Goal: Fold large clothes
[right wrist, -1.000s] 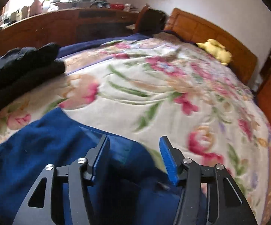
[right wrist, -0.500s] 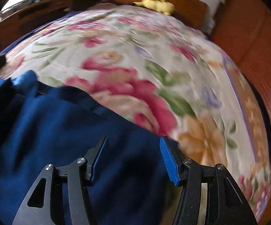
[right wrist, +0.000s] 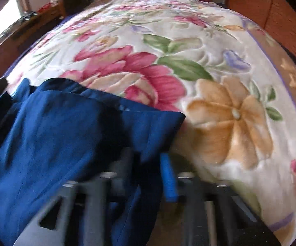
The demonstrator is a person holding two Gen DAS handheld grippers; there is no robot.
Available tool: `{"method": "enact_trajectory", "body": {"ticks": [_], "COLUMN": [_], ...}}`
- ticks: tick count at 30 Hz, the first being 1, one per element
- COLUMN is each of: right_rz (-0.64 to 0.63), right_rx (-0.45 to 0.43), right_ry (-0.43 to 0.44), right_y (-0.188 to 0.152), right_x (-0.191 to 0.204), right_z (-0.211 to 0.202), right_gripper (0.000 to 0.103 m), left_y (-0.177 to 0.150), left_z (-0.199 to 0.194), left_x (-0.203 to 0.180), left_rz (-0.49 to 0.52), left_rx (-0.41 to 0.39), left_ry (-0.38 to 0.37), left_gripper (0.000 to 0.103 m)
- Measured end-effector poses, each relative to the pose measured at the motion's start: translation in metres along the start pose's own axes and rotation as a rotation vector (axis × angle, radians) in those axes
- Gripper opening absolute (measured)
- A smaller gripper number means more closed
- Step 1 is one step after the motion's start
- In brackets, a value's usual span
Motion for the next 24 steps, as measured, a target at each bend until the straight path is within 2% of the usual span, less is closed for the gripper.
{"method": "enact_trajectory", "body": {"ticks": [2, 5, 7, 10, 11, 12, 13, 14, 15, 16, 21, 24], "right_rz": [-0.024, 0.024, 0.059, 0.042, 0.045, 0.044, 0.041, 0.031, 0.02, 0.007, -0.059, -0.097], "right_rx": [-0.054, -0.135, -0.129, -0.174, -0.181, -0.186, -0.193, -0.203, -0.22, -0.239, -0.32, -0.339], "right_ry": [-0.07, -0.176, -0.141, -0.205, -0.204, -0.192, -0.182, -0.175, -0.167, -0.154, -0.07, -0.008], "right_y": [0.0, 0.006, 0.008, 0.006, 0.003, 0.0, -0.003, -0.008, -0.012, -0.018, -0.054, -0.078], "right_x": [-0.004, -0.023, -0.034, -0.035, -0.034, -0.032, -0.029, -0.025, -0.019, -0.011, 0.035, 0.059], "right_z": [-0.009, -0.037, -0.045, -0.062, -0.067, -0.073, -0.08, -0.088, -0.096, -0.105, -0.152, -0.167], "right_gripper": [0.003, 0.003, 0.003, 0.004, 0.007, 0.015, 0.03, 0.039, 0.054, 0.061, 0.061, 0.061], "left_y": [-0.004, -0.01, -0.014, -0.019, -0.02, -0.022, -0.024, -0.025, -0.026, -0.027, -0.029, -0.033], "left_z": [-0.002, -0.006, -0.009, -0.013, -0.015, -0.018, -0.02, -0.023, -0.026, -0.029, -0.038, -0.039], "left_x": [0.001, 0.0, 0.0, 0.0, 0.0, 0.0, 0.0, -0.001, -0.001, -0.002, -0.009, -0.011], "left_rz": [-0.008, -0.015, -0.026, -0.036, -0.039, -0.041, -0.043, -0.046, -0.047, -0.046, -0.033, -0.028], "left_rx": [0.009, 0.014, 0.018, 0.022, 0.021, 0.022, 0.023, 0.023, 0.023, 0.022, 0.023, 0.03], "left_ry": [-0.002, -0.002, -0.006, -0.008, -0.009, -0.01, -0.012, -0.015, -0.016, -0.015, -0.013, -0.019], "left_gripper": [0.079, 0.079, 0.079, 0.079, 0.079, 0.079, 0.079, 0.079, 0.079, 0.079, 0.079, 0.079]}}
Point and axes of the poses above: each gripper's, at about its wrist camera, not at the fingertips, and z roughly the way its jaws point, x to its left, y to its top, the point moved 3 cm from there along z, roughly the way its jaws point, and after that the axes turned 10 degrees about -y, right-handed, at the moved point
